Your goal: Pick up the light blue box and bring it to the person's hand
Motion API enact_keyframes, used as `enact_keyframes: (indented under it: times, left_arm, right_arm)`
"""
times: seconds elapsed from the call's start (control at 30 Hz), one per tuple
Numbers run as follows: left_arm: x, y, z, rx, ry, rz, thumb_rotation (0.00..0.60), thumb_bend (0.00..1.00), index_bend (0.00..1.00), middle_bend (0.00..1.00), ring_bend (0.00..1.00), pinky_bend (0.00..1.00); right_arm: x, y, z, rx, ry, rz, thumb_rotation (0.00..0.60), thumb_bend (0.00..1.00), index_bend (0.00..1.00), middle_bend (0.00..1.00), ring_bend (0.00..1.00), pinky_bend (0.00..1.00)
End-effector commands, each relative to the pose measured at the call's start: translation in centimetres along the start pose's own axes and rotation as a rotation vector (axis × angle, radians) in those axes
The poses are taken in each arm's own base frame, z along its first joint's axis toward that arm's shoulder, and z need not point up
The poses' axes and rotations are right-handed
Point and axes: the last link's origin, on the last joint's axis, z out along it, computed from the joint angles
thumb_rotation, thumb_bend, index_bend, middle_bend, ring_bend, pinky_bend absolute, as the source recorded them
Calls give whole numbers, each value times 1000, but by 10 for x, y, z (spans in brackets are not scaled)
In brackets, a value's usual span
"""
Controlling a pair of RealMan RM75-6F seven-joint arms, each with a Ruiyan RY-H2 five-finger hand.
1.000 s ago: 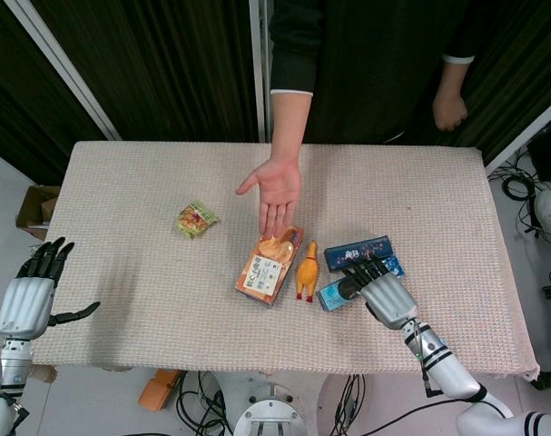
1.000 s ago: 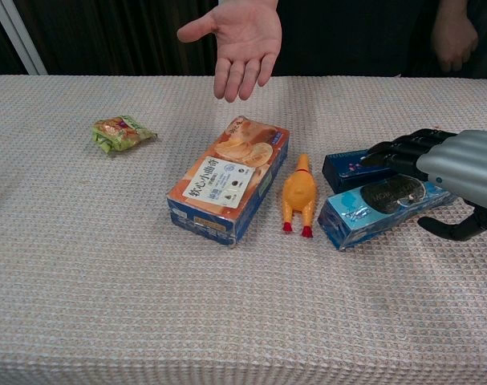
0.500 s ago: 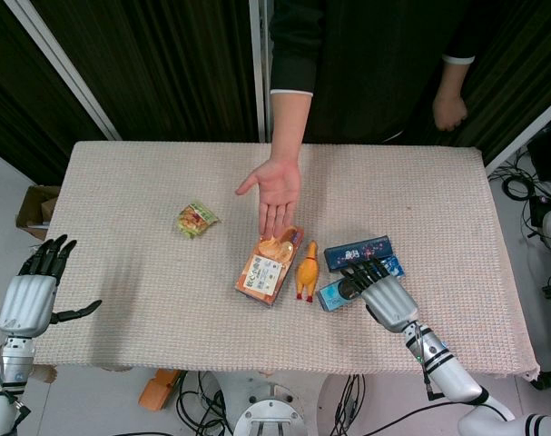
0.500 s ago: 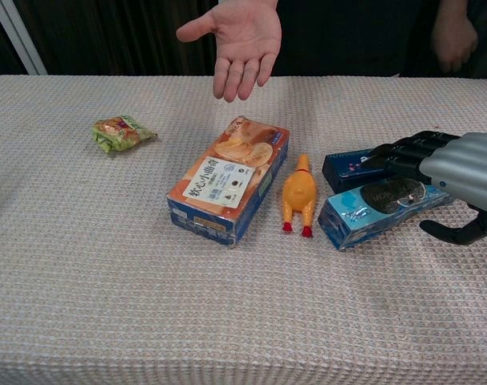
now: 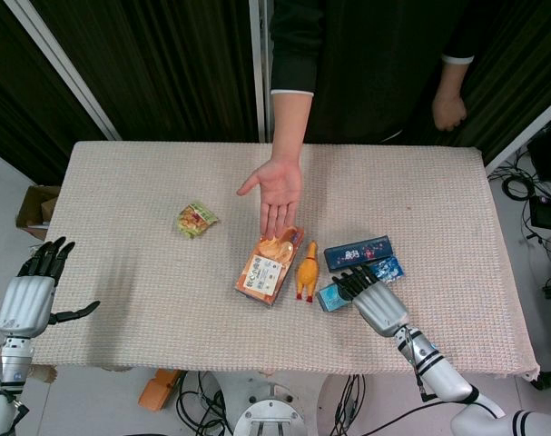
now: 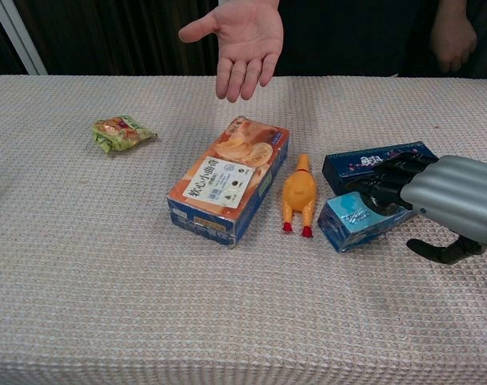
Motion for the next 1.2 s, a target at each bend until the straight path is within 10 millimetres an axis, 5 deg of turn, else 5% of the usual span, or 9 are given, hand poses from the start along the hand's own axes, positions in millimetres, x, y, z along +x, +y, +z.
enact_keyframes:
  times: [0.03, 0.37, 0.67, 0.8, 0.93, 1.2]
  left_arm:
    - [1, 0, 0, 0, 1, 1, 324, 12, 57, 39, 37, 213]
    - [-1, 1, -1, 0, -12, 7, 327, 12, 57, 39, 37, 212]
    - [1, 0, -1, 6, -9, 9, 326, 11, 57, 39, 37, 213]
    - [1, 0, -1, 7, -8, 8, 327, 12, 57, 39, 37, 213]
    - [2, -1, -1, 7, -7, 11, 328, 12, 57, 39, 37, 213]
    - [1, 0, -3, 6, -10, 9, 326, 12, 58, 39, 37, 212]
  right_arm:
    - [-1, -3, 0, 7, 25, -4, 600, 335, 144, 257, 142, 0]
    - [-10, -5, 3, 6, 52, -20, 600, 337, 436, 441, 329, 213]
    - [10, -1, 0, 0, 248, 21, 600, 364, 840, 721, 562, 510]
    - [29, 4, 2, 3, 349, 28, 600, 380, 893, 753, 592, 549]
    - [69, 13, 19, -26, 488, -7, 600, 388, 893, 752, 593, 551]
    - [135, 21, 95, -65, 619, -18, 600, 396, 897, 751, 593, 555]
